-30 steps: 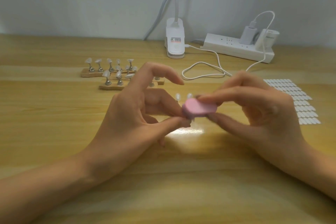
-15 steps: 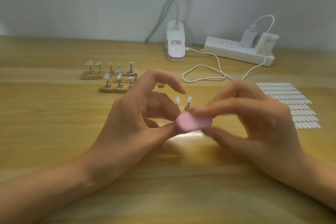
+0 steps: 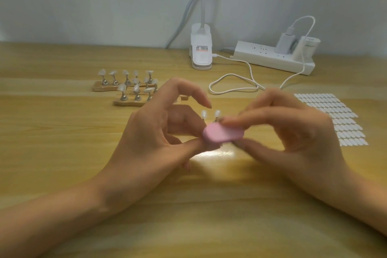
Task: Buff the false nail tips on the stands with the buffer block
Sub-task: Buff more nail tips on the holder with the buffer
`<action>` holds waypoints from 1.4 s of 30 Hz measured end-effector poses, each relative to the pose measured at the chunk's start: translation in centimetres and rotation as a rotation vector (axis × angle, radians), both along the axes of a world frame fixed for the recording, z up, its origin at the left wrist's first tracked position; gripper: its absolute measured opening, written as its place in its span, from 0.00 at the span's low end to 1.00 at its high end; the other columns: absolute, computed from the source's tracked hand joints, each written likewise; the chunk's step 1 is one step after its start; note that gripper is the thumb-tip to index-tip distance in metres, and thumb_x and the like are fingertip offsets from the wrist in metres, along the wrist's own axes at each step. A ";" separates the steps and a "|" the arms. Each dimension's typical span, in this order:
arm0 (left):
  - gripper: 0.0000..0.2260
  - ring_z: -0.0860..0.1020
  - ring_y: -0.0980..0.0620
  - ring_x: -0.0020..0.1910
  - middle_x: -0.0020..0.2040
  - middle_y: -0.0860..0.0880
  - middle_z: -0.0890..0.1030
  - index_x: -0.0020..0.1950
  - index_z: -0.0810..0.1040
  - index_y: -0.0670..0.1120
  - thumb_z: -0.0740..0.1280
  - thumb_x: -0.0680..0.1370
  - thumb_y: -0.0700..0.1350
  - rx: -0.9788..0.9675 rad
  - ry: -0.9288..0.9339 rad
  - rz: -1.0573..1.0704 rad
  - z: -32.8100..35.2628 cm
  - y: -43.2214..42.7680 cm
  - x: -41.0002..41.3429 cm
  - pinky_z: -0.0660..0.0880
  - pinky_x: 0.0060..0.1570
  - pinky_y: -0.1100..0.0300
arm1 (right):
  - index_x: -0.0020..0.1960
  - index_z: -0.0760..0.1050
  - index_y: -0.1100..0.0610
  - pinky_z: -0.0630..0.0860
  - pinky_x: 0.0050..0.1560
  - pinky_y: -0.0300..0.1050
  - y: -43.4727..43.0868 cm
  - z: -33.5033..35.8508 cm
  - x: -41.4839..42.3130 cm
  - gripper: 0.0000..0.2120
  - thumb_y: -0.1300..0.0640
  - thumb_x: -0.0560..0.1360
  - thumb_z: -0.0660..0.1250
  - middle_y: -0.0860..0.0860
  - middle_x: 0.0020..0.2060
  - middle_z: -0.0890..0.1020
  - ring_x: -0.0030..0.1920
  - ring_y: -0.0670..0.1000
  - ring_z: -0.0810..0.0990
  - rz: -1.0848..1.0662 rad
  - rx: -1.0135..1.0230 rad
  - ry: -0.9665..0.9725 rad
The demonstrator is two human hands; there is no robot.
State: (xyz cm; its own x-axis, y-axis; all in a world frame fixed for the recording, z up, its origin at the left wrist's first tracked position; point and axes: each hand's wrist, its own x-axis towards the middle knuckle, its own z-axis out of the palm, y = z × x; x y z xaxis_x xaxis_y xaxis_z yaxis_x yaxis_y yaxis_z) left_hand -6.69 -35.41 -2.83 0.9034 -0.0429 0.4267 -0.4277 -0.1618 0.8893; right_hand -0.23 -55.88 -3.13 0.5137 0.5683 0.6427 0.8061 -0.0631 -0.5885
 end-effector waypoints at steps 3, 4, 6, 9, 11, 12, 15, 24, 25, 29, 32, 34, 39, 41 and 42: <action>0.17 0.85 0.53 0.37 0.37 0.50 0.84 0.53 0.74 0.54 0.76 0.69 0.45 0.014 -0.008 0.005 0.0 0.1 -0.1 0.77 0.23 0.55 | 0.57 0.82 0.51 0.78 0.48 0.51 0.1 -0.1 -0.2 0.13 0.57 0.73 0.74 0.50 0.45 0.79 0.46 0.53 0.82 0.026 -0.001 -0.004; 0.17 0.85 0.53 0.37 0.37 0.49 0.84 0.53 0.74 0.55 0.76 0.69 0.45 0.017 -0.007 0.004 0.0 0.1 -0.1 0.78 0.23 0.54 | 0.57 0.82 0.51 0.79 0.48 0.50 0.1 0.0 -0.1 0.13 0.58 0.73 0.74 0.50 0.45 0.79 0.46 0.52 0.82 0.039 -0.018 -0.022; 0.17 0.85 0.52 0.37 0.37 0.48 0.85 0.53 0.74 0.54 0.76 0.69 0.45 0.002 0.000 -0.001 0.0 0.0 0.0 0.76 0.23 0.57 | 0.56 0.81 0.52 0.79 0.47 0.51 -0.1 0.1 0.1 0.12 0.57 0.73 0.74 0.52 0.45 0.79 0.46 0.53 0.81 0.016 -0.016 -0.014; 0.18 0.85 0.51 0.38 0.37 0.47 0.85 0.53 0.74 0.53 0.77 0.69 0.44 -0.020 0.019 -0.009 0.0 0.1 0.0 0.75 0.24 0.59 | 0.56 0.81 0.51 0.78 0.48 0.49 -0.1 0.2 0.1 0.12 0.57 0.73 0.73 0.51 0.45 0.78 0.46 0.52 0.81 0.010 -0.009 -0.015; 0.17 0.85 0.51 0.37 0.37 0.47 0.84 0.52 0.74 0.53 0.77 0.68 0.45 -0.026 0.025 -0.013 0.0 0.1 0.0 0.76 0.24 0.58 | 0.56 0.80 0.50 0.78 0.49 0.46 -0.1 0.1 0.1 0.12 0.57 0.73 0.73 0.50 0.44 0.79 0.46 0.49 0.81 0.021 -0.039 -0.080; 0.17 0.85 0.50 0.38 0.36 0.47 0.84 0.52 0.74 0.53 0.77 0.68 0.45 -0.035 0.031 -0.014 0.0 0.1 0.0 0.75 0.24 0.58 | 0.56 0.80 0.51 0.78 0.48 0.47 -0.1 0.1 0.1 0.12 0.57 0.73 0.73 0.51 0.44 0.79 0.46 0.50 0.81 0.007 -0.033 -0.078; 0.18 0.85 0.49 0.37 0.36 0.46 0.84 0.52 0.74 0.54 0.77 0.68 0.43 -0.059 0.045 -0.013 0.0 0.2 0.1 0.75 0.23 0.59 | 0.56 0.80 0.51 0.78 0.47 0.51 0.0 0.2 0.0 0.12 0.58 0.73 0.73 0.52 0.44 0.78 0.45 0.52 0.81 -0.002 -0.003 -0.039; 0.17 0.84 0.50 0.35 0.36 0.45 0.83 0.51 0.75 0.54 0.76 0.68 0.43 -0.081 0.051 -0.045 -0.2 0.1 0.2 0.75 0.25 0.60 | 0.57 0.80 0.51 0.78 0.48 0.47 -0.1 0.0 0.1 0.12 0.57 0.73 0.73 0.50 0.44 0.78 0.46 0.52 0.82 0.036 -0.021 -0.080; 0.16 0.84 0.49 0.35 0.36 0.46 0.83 0.51 0.75 0.54 0.76 0.68 0.43 -0.085 0.051 -0.046 -0.3 0.2 0.2 0.75 0.25 0.60 | 0.57 0.80 0.51 0.78 0.49 0.48 -0.2 0.0 0.2 0.12 0.57 0.73 0.73 0.50 0.45 0.79 0.46 0.52 0.82 0.028 -0.020 -0.078; 0.17 0.85 0.46 0.36 0.37 0.46 0.84 0.52 0.75 0.54 0.76 0.68 0.41 -0.100 0.052 -0.052 -0.2 0.3 0.2 0.76 0.27 0.61 | 0.56 0.81 0.51 0.78 0.49 0.48 -0.6 0.2 0.6 0.12 0.57 0.73 0.74 0.50 0.46 0.79 0.47 0.51 0.82 -0.003 0.007 -0.042; 0.17 0.85 0.47 0.36 0.38 0.47 0.84 0.53 0.75 0.53 0.76 0.69 0.40 -0.106 0.049 -0.056 -0.3 0.3 0.3 0.77 0.28 0.61 | 0.56 0.81 0.51 0.78 0.51 0.42 -0.5 -0.2 0.6 0.11 0.57 0.74 0.73 0.48 0.46 0.79 0.47 0.49 0.82 0.050 -0.013 -0.089; 0.18 0.86 0.44 0.40 0.39 0.46 0.85 0.54 0.74 0.53 0.76 0.69 0.39 -0.117 0.048 -0.066 -0.3 0.3 0.2 0.77 0.29 0.62 | 0.57 0.81 0.52 0.79 0.53 0.48 -1.2 0.0 1.4 0.12 0.58 0.73 0.73 0.51 0.48 0.80 0.49 0.53 0.82 0.017 0.045 -0.020; 0.21 0.86 0.44 0.46 0.42 0.46 0.84 0.58 0.73 0.52 0.76 0.72 0.35 -0.126 0.057 -0.095 -0.1 0.4 0.2 0.81 0.37 0.59 | 0.57 0.82 0.55 0.78 0.52 0.43 -2.0 0.9 2.8 0.13 0.57 0.73 0.73 0.53 0.47 0.81 0.48 0.55 0.82 0.045 0.006 0.069; 0.22 0.86 0.45 0.48 0.43 0.47 0.82 0.61 0.73 0.52 0.74 0.74 0.34 -0.098 0.043 -0.104 0.3 0.4 0.3 0.82 0.40 0.59 | 0.56 0.83 0.54 0.80 0.49 0.46 -2.3 1.2 3.3 0.12 0.55 0.73 0.73 0.52 0.48 0.82 0.48 0.56 0.82 0.049 -0.067 0.108; 0.21 0.86 0.47 0.49 0.43 0.48 0.82 0.62 0.72 0.52 0.74 0.75 0.34 -0.067 0.022 -0.105 0.6 0.3 0.3 0.82 0.41 0.59 | 0.55 0.83 0.54 0.80 0.48 0.49 -2.6 1.4 3.7 0.11 0.54 0.74 0.73 0.50 0.48 0.83 0.48 0.56 0.82 0.047 -0.117 0.116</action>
